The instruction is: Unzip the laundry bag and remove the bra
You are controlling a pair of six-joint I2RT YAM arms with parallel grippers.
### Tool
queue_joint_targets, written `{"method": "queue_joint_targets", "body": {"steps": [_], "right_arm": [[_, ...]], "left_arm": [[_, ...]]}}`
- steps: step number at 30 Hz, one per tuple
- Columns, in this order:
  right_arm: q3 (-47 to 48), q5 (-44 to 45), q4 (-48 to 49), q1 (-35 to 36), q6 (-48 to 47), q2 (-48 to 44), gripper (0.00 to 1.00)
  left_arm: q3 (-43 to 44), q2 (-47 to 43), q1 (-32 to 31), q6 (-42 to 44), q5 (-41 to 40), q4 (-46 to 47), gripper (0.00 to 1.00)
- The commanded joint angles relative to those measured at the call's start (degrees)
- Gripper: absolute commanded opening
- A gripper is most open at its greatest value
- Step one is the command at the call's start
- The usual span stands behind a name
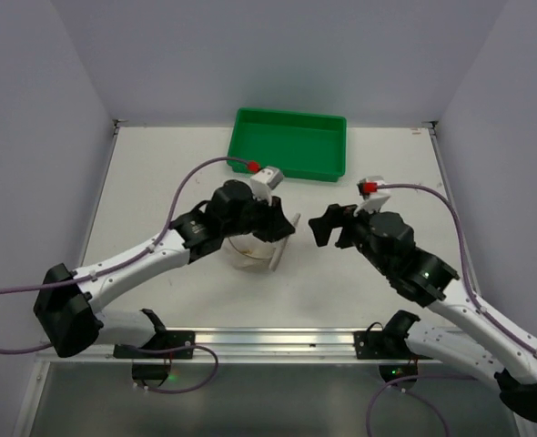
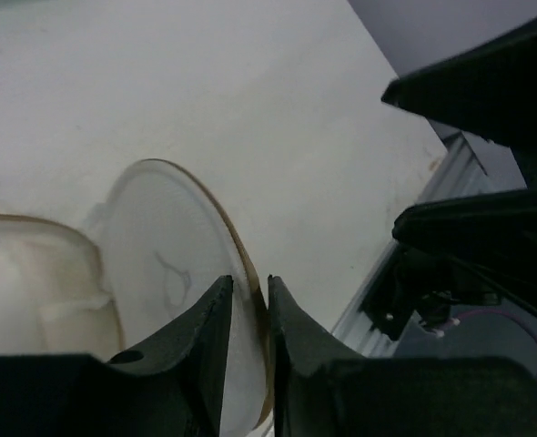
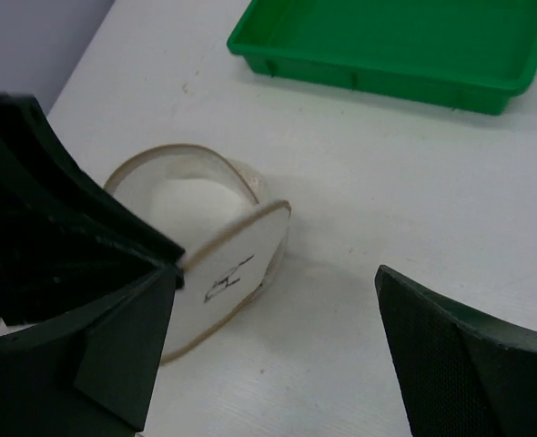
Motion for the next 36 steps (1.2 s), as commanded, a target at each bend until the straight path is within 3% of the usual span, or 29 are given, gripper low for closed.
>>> {"method": "queue_joint_targets", "body": {"steps": [1,2,3,7,9,13,20,23,30,36], "right_arm": [[-2.49,12.78,1.14,-0.01,2.54,-10.13,0.93],[-3.03,14.03,1.14,-0.01,2.8,-12.18,0.93],[-3.56,14.74,1.31,-0.01,2.89,-13.94,0.94],[-6.02,12.74,3.86,-0.01,0.61,-19.49,0.94],[-5.59,8.61,3.78,-0.01,-0.27,-17.92,0.94],[-1.99,1.23,3.25,-0.01,-0.97,-9.75,0.95],[4.43,-14.33,7.29,0.34,-2.47,9.93,0.95],[7.77,-16.45,8.69,2.18,-3.95,18.9,0.96],[14.62,-15.58,13.88,6.4,-6.16,34.19,0.99],[15.25,-12.24,23.01,8.25,-7.48,42.2,0.99]], "left_arm": [[3.84,4.69,-8.69,-3.35,1.55,7.5,0.28],[4.81,7.23,-10.45,-3.01,1.2,7.6,0.39],[5.6,8.21,-13.33,-2.13,-0.81,7.52,0.43],[8.32,8.31,-14.42,0.15,-8.62,2.88,0.65],[10.34,6.38,-13.72,0.95,-18.07,-0.81,0.71],[12.46,2.61,-7.14,0.43,-24.81,-12.31,0.77],[7.82,-1.62,3.58,3.76,-30.71,-19.11,0.73],[3.86,-1.97,8.86,4.21,-26.94,-18.68,0.7],[-3.79,-2.5,11.68,3.42,-20.69,-13.76,0.63],[-7.65,-2.94,12.21,2.27,-19.56,-12.88,0.37]]}}
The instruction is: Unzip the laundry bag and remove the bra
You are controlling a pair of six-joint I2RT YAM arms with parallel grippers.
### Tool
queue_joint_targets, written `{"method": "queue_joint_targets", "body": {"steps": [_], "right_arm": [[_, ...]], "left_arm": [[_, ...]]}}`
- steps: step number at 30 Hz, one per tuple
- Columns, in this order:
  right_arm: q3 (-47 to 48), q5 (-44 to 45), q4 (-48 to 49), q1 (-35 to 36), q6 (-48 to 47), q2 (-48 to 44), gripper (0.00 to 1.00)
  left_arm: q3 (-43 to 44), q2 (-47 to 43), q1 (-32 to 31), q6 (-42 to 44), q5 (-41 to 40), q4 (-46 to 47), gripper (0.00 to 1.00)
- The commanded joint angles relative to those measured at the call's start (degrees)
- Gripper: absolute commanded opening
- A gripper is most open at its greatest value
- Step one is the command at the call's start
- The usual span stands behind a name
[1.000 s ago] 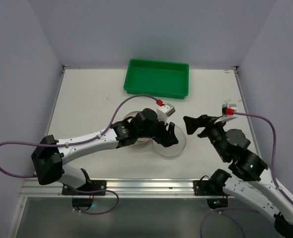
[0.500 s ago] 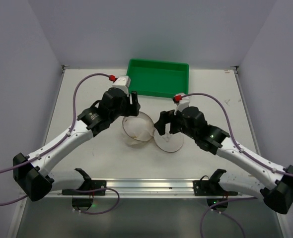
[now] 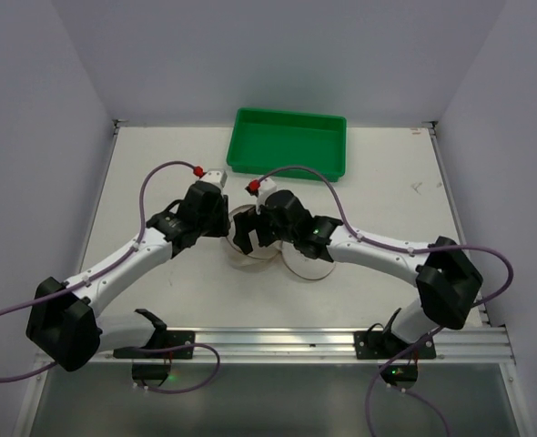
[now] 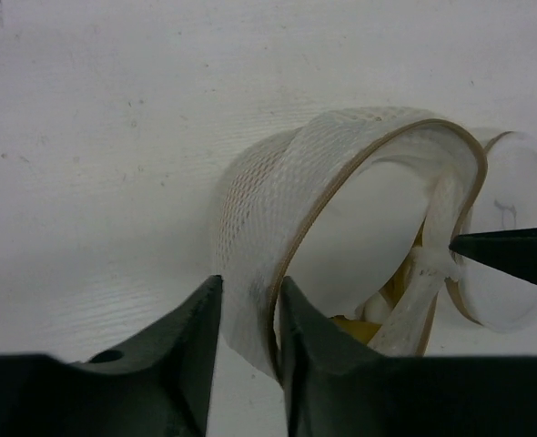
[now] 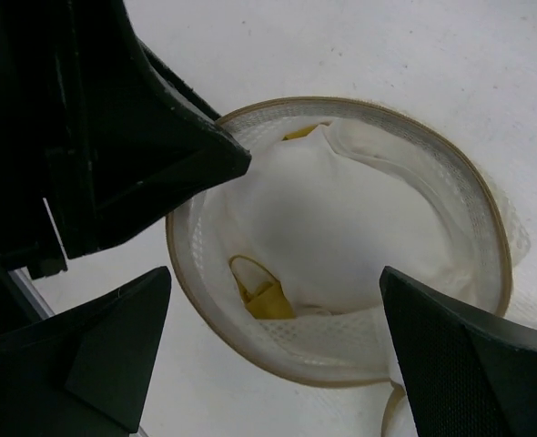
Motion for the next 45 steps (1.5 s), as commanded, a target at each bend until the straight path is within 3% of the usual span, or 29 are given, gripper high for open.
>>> {"method": "queue_joint_targets", "body": {"steps": [1,3,6,14,16,19,20,22,23,26,33,37,45], "right_arm": [[1.98,2.34,8.46,0.36,-2.08,2.88,0.99],[3.46,3.57,9.0,0.36,-2.69,5.95,0.99],[4.53,6.99,7.68,0.54,-3.05,9.21,0.99],[6.29,9.82,1.53,0.62,-3.4,16.07,0.99],[5.5,9.82,1.62,0.62,-3.57,16.69,0.94],[4.36,9.12,1.88,0.62,-3.84,16.34,0.67],[4.01,8.77,2.05,0.62,-3.93,15.3,0.48],[2.87,7.71,2.14,0.62,-4.54,13.62,0.34],[2.43,7.27,2.14,0.62,-4.89,12.66,0.21],[0.67,4.55,1.79,0.62,-6.03,7.57,0.01],[-4.6,-1.08,0.47,0.62,-7.7,-7.99,0.0],[-3.65,-3.37,0.91,0.45,-6.39,-16.95,0.0],[-2.42,0.26,14.35,-4.64,0.55,-20.58,0.0]], "left_arm": [[-2.39,-1.35,0.61,-0.61,2.83,2.97,0.28],[-4.32,-2.14,0.61,-1.84,4.85,4.55,0.17],[-5.65,-2.93,0.61,-2.98,6.0,5.26,0.08],[-7.85,-4.16,0.61,-4.04,8.29,7.11,0.03],[-7.85,-4.08,0.61,-4.31,8.55,7.19,0.03],[-7.94,-4.51,0.61,-4.57,8.47,7.11,0.03],[-7.94,-4.6,0.52,-4.66,7.59,6.93,0.03],[-7.76,-4.69,0.52,-4.83,6.8,6.14,0.03],[-7.59,-4.69,0.52,-5.01,6.27,5.88,0.03],[-6.89,-4.52,0.61,-5.45,5.92,5.35,0.02],[-4.33,-2.67,1.22,-5.19,4.68,4.56,0.02],[-4.33,-1.09,1.31,-5.54,7.84,5.96,0.02],[-6.44,-2.75,1.22,-7.12,14.88,9.74,0.0]]}}
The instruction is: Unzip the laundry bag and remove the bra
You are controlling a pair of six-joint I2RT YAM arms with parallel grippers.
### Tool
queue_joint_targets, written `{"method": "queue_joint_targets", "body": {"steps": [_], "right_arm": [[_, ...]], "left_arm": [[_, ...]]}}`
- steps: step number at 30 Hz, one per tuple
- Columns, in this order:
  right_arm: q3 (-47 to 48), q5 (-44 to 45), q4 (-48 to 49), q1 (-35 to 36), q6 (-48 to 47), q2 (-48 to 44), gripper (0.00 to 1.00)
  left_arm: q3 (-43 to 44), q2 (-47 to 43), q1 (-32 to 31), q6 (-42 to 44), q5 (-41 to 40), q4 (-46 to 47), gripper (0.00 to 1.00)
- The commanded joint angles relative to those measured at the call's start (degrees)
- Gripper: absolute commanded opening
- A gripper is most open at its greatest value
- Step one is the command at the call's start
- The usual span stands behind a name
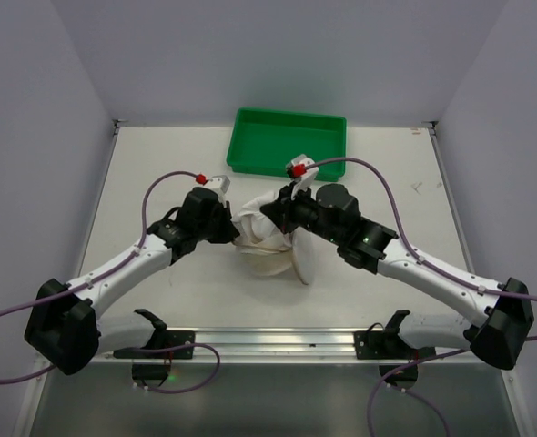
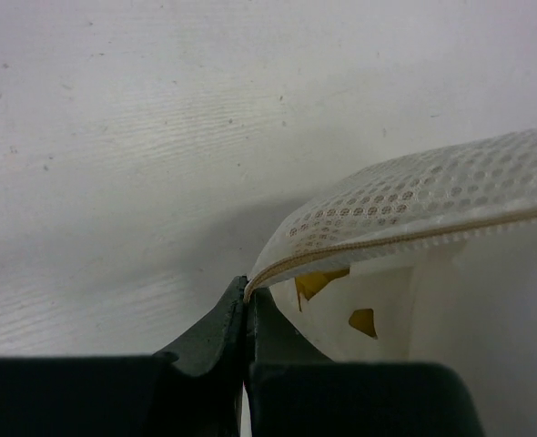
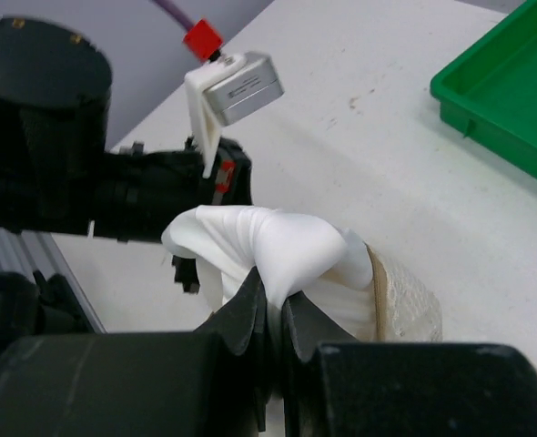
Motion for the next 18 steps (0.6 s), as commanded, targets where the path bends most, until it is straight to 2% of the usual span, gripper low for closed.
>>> {"method": "queue_joint_targets", "body": {"steps": [1,10,13,18], "right_arm": [[2.7,0.44,10.66,-4.25,5.25,-0.86,0.0],[1.39,-3.17,21.03,-5.32,12.37,5.29,0.0],[0.59,-5.01,24.03,-5.41,13.26,5.47,0.0],[6.9,-3.53,18.68,-5.49,8.53,4.24,0.0]], "left_arm": [[-0.5,-2.19,0.63,-1.04,2.99,2.22,0.0],[-5.33,-10.18,0.46,-7.02,12.13,10.22,0.0],[-5.77,-10.98,0.11,-7.37,12.04,11.28,0.0],[-6.91,-9.32,0.28,-8.07,5.9,7.33,0.0]]}}
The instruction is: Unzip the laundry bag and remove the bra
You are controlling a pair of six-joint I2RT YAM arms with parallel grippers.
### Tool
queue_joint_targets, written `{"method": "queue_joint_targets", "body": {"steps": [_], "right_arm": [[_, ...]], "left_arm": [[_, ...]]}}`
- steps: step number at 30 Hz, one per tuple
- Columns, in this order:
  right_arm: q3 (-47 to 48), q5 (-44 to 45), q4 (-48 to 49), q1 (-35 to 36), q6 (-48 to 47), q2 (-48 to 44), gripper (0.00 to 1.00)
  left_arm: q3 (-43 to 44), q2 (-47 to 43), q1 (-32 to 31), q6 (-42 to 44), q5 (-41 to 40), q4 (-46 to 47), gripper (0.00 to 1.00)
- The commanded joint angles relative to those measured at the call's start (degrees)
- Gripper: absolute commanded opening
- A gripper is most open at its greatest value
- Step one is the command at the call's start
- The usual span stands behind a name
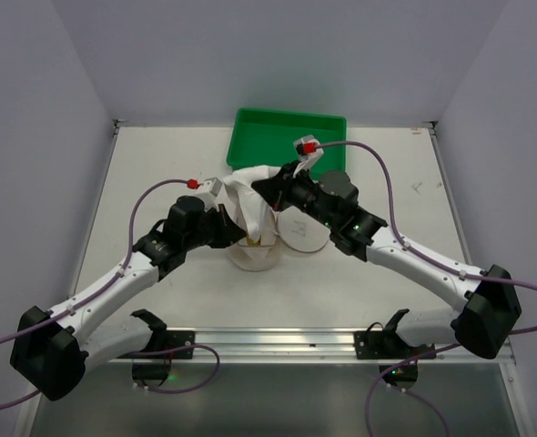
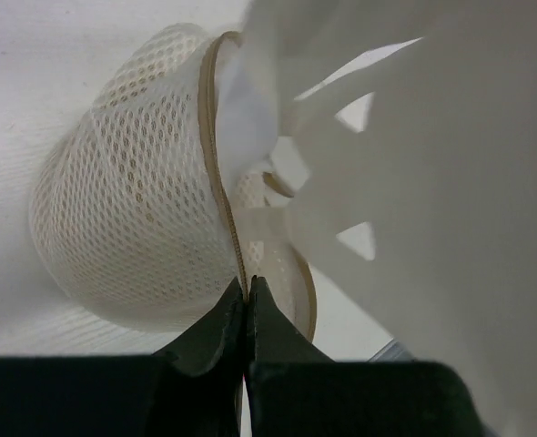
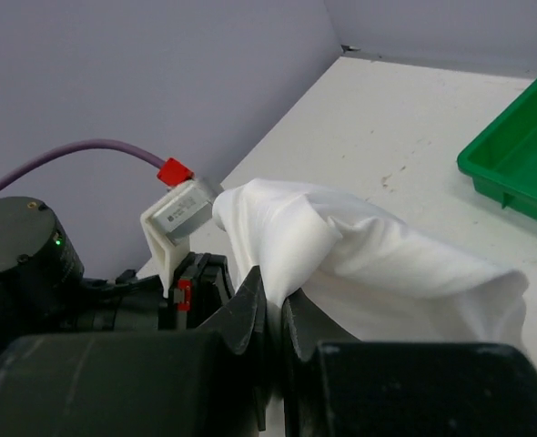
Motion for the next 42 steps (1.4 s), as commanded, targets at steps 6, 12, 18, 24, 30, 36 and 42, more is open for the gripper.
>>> {"method": "queue_joint_targets", "body": {"steps": [6,12,18,24,30,36,42], "right_arm": [[16.2,6.09,-7.48,-3.82,-10.64,-0.96,0.0],[25.34,3.39,-12.22,-13.47,-16.27,6.13,0.0],[34.48,-6.63,-14.86,-22.36,-21.01,20.45,0.0],[43.45,-6.37,-19.43,-26.76,-24.89,33.57,0.0],[54.25,-5.33,-25.4,-28.18,-27.0,47.89,0.0],[65.27,-5.5,-38.94,-28.88,-24.81,57.84,0.19],[59.48,-3.74,-38.86,-28.97,-21.38,52.76,0.75]], "left_arm": [[-1.91,2.63,0.74,-2.18,-7.6,-2.7,0.0],[-1.83,2.11,0.83,-0.95,-9.18,-4.28,0.0],[-1.65,0.97,1.01,-0.77,-9.27,-6.04,0.0],[-1.65,-0.44,1.01,-0.6,-8.83,-7.97,0.0],[-1.65,-0.62,1.09,0.46,-9.0,-9.03,0.0],[-1.65,-0.53,1.44,0.55,-9.62,-8.94,0.0],[-0.51,1.23,1.71,1.16,-9.44,-8.5,0.0]]}}
